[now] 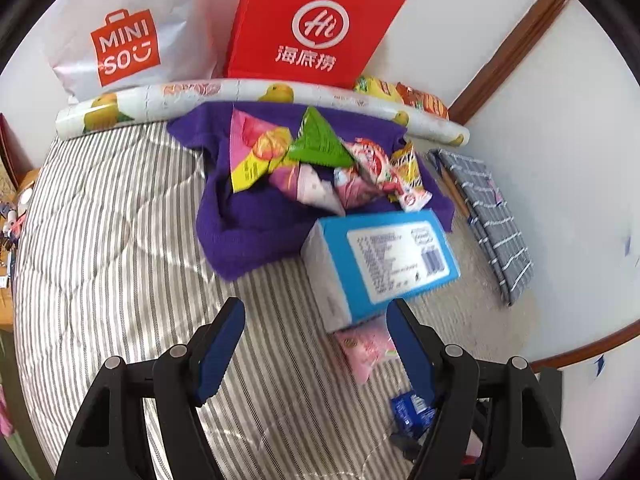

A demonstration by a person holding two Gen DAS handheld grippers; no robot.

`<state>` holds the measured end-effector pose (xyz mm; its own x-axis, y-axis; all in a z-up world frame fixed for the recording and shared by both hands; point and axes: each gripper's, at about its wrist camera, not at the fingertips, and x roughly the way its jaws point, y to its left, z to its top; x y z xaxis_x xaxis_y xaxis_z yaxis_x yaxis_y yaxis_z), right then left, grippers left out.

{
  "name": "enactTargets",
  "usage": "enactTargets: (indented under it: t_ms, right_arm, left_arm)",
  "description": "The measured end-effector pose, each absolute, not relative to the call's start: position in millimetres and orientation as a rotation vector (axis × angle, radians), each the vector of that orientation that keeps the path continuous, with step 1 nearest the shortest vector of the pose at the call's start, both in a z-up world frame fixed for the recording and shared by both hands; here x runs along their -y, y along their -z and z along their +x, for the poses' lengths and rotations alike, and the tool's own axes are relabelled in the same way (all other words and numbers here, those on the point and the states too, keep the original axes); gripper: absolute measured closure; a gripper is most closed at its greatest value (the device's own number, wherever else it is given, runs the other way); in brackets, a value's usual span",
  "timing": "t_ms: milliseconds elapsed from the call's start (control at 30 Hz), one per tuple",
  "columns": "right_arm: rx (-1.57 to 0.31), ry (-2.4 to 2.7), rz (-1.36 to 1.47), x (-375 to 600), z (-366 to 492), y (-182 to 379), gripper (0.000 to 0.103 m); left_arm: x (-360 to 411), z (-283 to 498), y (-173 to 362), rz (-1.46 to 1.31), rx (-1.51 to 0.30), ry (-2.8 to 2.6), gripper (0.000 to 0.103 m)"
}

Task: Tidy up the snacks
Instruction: 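Grasp the blue packet with the right gripper while the left gripper grasps the pink peach-flavor packet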

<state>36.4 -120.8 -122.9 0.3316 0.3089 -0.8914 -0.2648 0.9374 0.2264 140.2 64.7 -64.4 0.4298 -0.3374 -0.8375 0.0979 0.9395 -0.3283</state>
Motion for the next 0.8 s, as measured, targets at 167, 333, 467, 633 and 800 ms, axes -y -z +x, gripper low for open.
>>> enactTargets:
  t_ms: [167,333,467,633,800]
  right_arm:
    - [-1.074,-0.306,-0.157,105,27,127,0.058]
    - [-1.056,-0.342,-0.131,120,27,126,0.060]
    - [-1.037,-0.338,-0.086,143,33,121,0.060]
    - [-1.006,-0.299,-0.024,175,41,113,0.060]
    - [-0.974,-0.246,0.016,207,46,110,0.060]
  left_arm:
    - [-53,130,89,-0.236,-1.143,0.282,0.031]
    - [-37,123,118,-0.258,-1.188,0.312,0.031]
    - [-25,122,136,-0.298,-1.212,0.335,0.031]
    - [-6,124,142,-0.307,-1.191,0.334,0.031]
    - [9,128,144,-0.303,-1.188,0.320,0.022]
